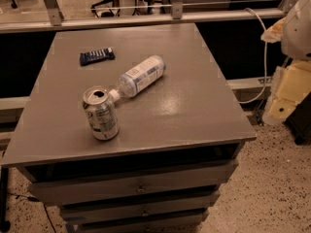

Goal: Pick blue plastic bottle

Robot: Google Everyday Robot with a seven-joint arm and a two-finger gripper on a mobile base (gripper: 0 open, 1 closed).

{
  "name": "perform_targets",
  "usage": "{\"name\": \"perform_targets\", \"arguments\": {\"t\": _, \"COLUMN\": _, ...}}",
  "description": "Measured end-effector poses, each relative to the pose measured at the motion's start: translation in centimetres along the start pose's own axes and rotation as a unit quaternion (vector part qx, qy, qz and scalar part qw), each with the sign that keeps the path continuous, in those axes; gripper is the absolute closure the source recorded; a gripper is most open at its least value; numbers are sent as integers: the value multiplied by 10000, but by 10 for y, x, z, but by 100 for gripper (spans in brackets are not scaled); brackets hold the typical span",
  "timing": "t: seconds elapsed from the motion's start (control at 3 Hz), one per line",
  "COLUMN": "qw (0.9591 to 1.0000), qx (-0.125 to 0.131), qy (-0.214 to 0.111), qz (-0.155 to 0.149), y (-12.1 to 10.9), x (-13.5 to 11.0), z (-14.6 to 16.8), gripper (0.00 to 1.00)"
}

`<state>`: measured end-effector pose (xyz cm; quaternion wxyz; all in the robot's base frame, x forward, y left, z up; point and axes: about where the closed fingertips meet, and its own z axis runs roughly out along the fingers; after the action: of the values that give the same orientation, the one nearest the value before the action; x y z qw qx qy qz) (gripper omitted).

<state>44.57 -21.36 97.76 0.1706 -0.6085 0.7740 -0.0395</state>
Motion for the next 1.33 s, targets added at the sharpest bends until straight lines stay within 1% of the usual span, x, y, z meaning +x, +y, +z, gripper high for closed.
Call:
{"name": "perform_targets", "arguments": {"t": 0.33, "qw": 9985, "qx": 83, "qy": -346, "qz": -412, "y": -26, "x": -19, "z": 23, "gripper": 0}}
{"name": "perform_targets", "arguments": {"t": 0.67, "qw": 9889, "qx": 9, "qy": -968, "qz": -1125, "y": -60, "x": -59, "z": 61, "gripper": 0}}
{"name": "perform_targets", "arguments": {"t": 1.0, "qw": 9716, "qx": -133, "qy": -1418, "qz": -1887, "y": -84, "x": -102, "z": 97, "gripper": 0}}
{"name": "perform_targets", "arguments": {"t": 1.33, "qw": 9496, "qx": -290, "qy": -1731, "qz": -2596, "y": -89, "x": -144, "z": 128, "gripper": 0}}
